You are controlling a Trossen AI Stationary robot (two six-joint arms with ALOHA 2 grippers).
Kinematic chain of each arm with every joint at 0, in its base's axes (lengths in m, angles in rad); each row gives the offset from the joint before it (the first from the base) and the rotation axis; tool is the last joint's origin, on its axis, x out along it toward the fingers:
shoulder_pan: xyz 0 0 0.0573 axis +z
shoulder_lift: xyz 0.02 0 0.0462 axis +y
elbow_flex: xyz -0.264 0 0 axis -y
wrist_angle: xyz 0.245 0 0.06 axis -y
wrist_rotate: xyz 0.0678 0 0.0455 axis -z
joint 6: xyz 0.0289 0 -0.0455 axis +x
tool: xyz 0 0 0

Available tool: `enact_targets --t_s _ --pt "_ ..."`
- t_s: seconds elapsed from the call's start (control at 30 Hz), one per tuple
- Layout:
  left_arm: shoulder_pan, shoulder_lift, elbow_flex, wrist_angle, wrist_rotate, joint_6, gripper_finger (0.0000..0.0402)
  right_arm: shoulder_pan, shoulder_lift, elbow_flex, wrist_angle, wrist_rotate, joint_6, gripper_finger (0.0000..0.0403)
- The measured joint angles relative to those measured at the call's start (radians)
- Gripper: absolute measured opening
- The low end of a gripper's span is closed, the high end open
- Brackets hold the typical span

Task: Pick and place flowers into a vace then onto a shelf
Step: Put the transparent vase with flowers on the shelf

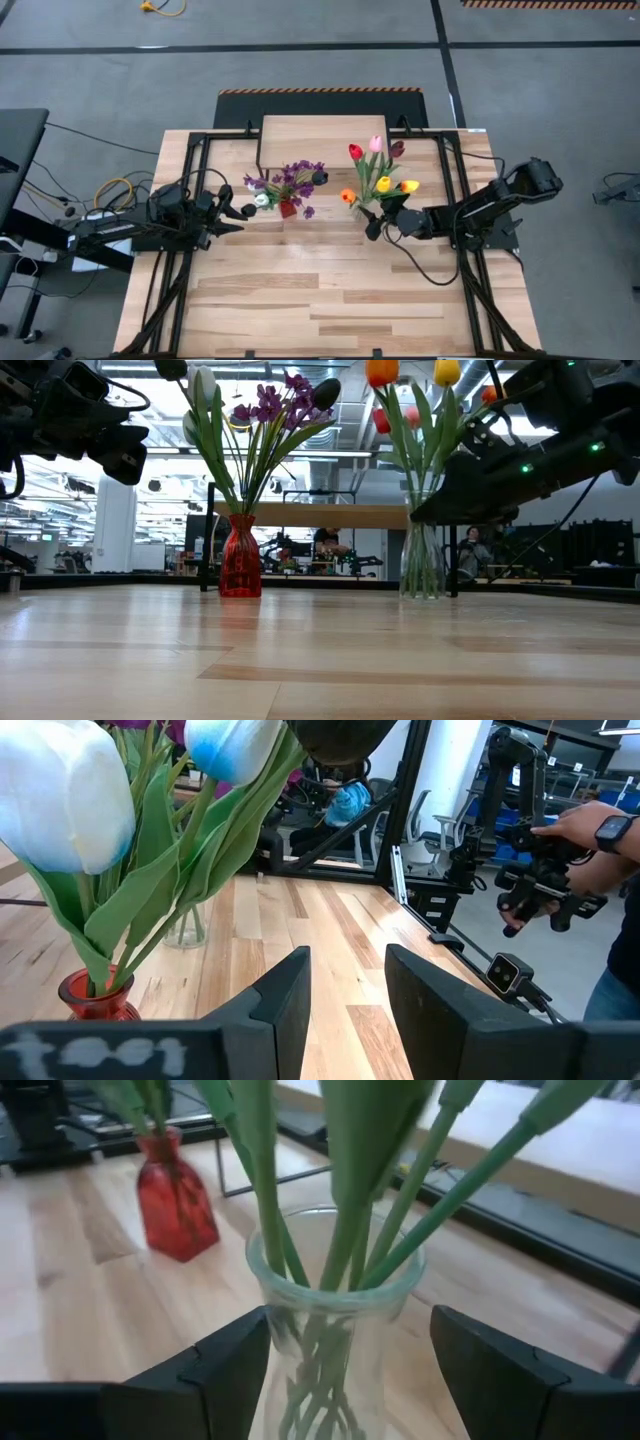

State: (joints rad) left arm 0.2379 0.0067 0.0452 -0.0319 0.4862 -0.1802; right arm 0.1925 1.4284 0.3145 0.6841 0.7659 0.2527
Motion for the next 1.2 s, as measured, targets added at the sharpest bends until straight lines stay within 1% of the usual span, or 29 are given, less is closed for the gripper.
enact_targets --t_s 0.1,0.23,0.33,0.53,0.6,0.7,0.83,0.9,0.97,1.13,1.2 --pt "0.000 0.000 0.000 0.000 0.000 0.000 0.0119 0.000 0.000 0.000 0.003 0.034 0.000 0.0263" --pt "0.000 0.000 0.000 0.000 0.000 0.000 0.0119 0.000 0.000 0.000 0.010 0.043 0.000 0.0250" --pt "0.000 0.000 0.000 0.000 0.000 0.000 0.0119 0.001 0.000 0.000 0.014 0.043 0.000 0.0229" --pt "0.000 0.000 0.000 0.000 0.000 0.000 0.0119 0.003 0.000 0.000 0.035 0.034 0.001 0.0170" --pt "0.000 0.000 0.000 0.000 0.000 0.000 0.0119 0.003 0.000 0.006 0.040 0.034 0.001 0.0160" --pt "0.000 0.000 0.000 0.000 0.000 0.000 0.0119 0.003 0.000 0.023 0.042 0.033 0.001 0.0163" --pt "0.000 0.000 0.000 0.000 0.000 0.000 0.0119 0.004 -0.002 0.048 0.042 0.034 0.001 0.0197" --pt "0.000 0.000 0.000 0.000 0.000 0.000 0.0119 0.008 -0.003 0.063 0.042 0.038 0.001 0.0206" --pt "0.000 0.000 0.000 0.000 0.000 0.000 0.0119 0.016 -0.003 0.078 0.042 0.045 -0.004 0.0204" --pt "0.000 0.000 0.000 0.000 0.000 0.000 0.0119 0.045 -0.003 0.123 0.042 0.045 -0.074 0.0170" --pt "0.000 0.000 0.000 0.000 0.000 0.000 0.0119 0.057 -0.003 0.140 0.042 0.046 -0.100 0.0169"
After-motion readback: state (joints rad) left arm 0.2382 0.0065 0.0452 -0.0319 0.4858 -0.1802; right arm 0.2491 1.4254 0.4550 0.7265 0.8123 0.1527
